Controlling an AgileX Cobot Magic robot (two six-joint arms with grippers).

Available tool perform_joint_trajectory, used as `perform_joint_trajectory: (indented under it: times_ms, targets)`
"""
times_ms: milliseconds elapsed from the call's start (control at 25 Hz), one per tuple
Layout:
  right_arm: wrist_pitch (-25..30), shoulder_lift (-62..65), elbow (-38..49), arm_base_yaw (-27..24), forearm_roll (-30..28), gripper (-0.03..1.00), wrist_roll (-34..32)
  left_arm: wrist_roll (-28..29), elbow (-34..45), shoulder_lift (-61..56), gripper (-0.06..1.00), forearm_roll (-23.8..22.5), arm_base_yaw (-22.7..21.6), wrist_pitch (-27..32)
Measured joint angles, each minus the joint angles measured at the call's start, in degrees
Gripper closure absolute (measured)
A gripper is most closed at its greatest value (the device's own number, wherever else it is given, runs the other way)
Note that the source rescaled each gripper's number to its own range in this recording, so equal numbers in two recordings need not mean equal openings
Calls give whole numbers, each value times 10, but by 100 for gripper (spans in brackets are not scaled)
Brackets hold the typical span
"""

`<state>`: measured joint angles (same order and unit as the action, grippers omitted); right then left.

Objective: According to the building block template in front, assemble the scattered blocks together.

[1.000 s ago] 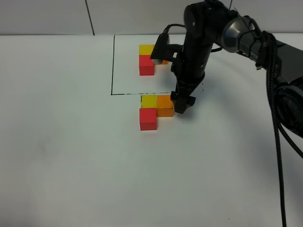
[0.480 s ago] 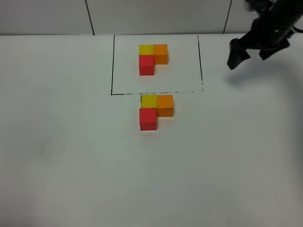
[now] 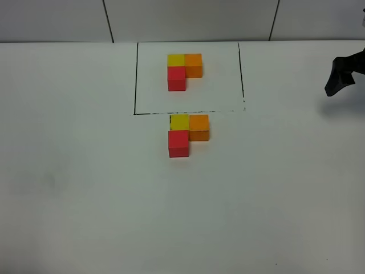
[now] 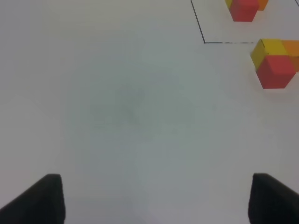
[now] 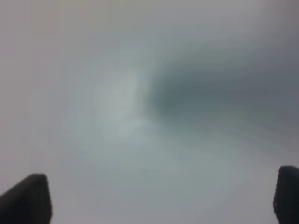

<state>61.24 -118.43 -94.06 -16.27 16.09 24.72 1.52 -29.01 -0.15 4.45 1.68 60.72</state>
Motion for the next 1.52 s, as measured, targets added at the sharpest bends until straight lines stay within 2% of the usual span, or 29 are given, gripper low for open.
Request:
perform_joint_trajectory:
  times_ms: [280,480,800,1200,1520]
  targets:
    - [-67,135,138,11,0,3,5,0,0,0,21,0,0,0]
    - [-92,258,238,12,7,3,4,0,0,0,21,0,0,0]
    - [-95,459,375,42,31,3,-7,0,0,0,21,0,0,0]
    - [-109,672,515,95,32,3,-41,0,0,0,21,0,0,0]
    - [-44,849,586,114,-1,3,-124,0,0,0,21,0,0,0]
